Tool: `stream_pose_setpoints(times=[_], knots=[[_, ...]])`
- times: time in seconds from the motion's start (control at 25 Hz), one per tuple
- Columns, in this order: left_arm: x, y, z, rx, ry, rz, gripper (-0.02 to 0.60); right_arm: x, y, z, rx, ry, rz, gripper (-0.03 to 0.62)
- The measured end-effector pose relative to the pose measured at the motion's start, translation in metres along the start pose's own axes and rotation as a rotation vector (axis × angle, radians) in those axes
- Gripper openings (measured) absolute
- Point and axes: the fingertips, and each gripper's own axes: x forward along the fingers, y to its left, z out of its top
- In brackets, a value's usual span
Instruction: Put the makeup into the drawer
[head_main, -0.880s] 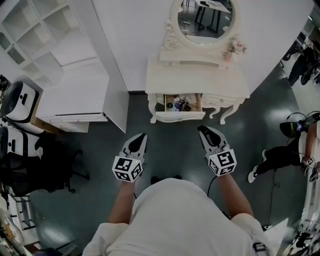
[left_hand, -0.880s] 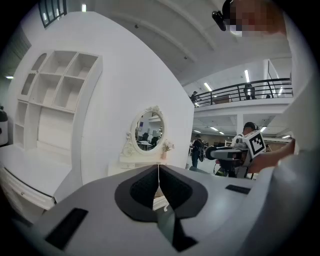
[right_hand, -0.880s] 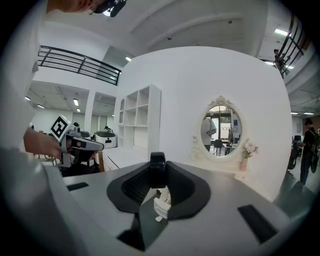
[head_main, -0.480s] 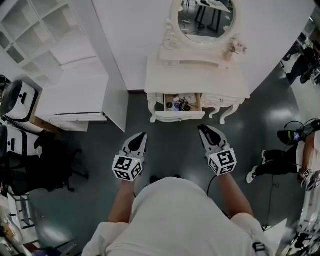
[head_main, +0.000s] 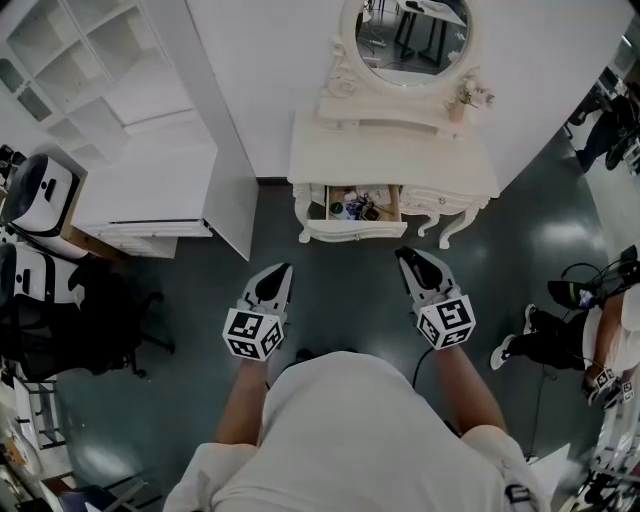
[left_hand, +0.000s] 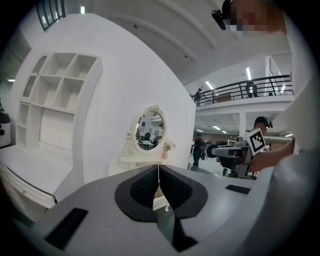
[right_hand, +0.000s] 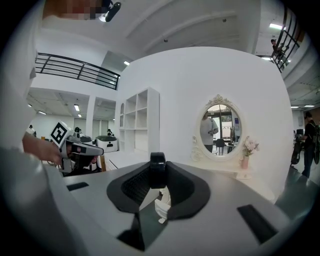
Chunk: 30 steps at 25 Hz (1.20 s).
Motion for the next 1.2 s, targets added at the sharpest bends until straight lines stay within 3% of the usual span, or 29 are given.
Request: stream_pose_setpoints(times=[0.68, 1.2], knots=[[0.007, -0.038, -0.013, -0.015, 0.007, 0.034, 0.018, -0.02, -0.022, -0.014, -0.011, 0.018, 0.048, 0.094], [0.036, -0.001, -0.009, -0.014, 0.023, 0.024, 0.018, 0.018, -0.035, -0.018, -0.014, 0.037, 0.033, 0.094]])
